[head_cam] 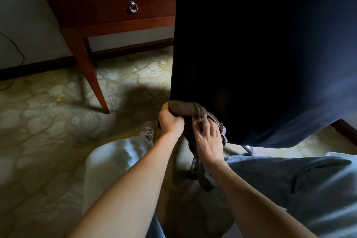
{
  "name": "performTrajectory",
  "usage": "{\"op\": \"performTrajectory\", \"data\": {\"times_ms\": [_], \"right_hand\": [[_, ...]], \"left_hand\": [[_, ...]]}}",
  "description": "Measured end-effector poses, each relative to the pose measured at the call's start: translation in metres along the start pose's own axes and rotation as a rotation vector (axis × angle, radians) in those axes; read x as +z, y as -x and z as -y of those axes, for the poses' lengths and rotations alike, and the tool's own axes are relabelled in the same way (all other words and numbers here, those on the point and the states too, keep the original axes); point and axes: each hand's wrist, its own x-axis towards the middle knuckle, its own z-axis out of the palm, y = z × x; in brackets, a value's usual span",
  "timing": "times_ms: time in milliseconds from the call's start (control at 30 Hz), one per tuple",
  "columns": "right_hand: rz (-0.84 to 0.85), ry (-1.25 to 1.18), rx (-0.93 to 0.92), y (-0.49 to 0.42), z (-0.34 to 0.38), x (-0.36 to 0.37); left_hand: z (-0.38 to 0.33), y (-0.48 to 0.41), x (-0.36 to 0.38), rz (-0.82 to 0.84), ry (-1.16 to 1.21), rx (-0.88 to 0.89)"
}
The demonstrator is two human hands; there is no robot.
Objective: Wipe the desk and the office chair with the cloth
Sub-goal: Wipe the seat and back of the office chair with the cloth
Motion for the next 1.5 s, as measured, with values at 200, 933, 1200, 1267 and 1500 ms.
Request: {"op": "performTrajectory", "data": {"times_ms": [200, 933, 1200, 1267, 1500], "right_hand": [[0.023, -0.019, 0.0, 0.011, 0.003, 0.011], [0.34, -0.074, -0.032, 0.032, 0.011, 0.029], [0.424, -0.111, -0.04, 0.025, 0.009, 0.024], [0.413, -0.122, -0.024, 0.024, 0.009, 0.024], [0.451, -0.124, 0.008, 0.026, 0.005, 0.016]], "left_hand": [[0.018, -0.003, -0.001, 0.05, -0.065, -0.011], [0.06, 0.008, 0.003, 0.148, -0.216, -0.43], [0.054, 0.019, 0.009, 0.148, -0.208, -0.486], [0.053, 0.021, 0.007, 0.163, -0.214, -0.476], [0.036, 0.032, -0.001, 0.188, -0.103, -0.448]]}}
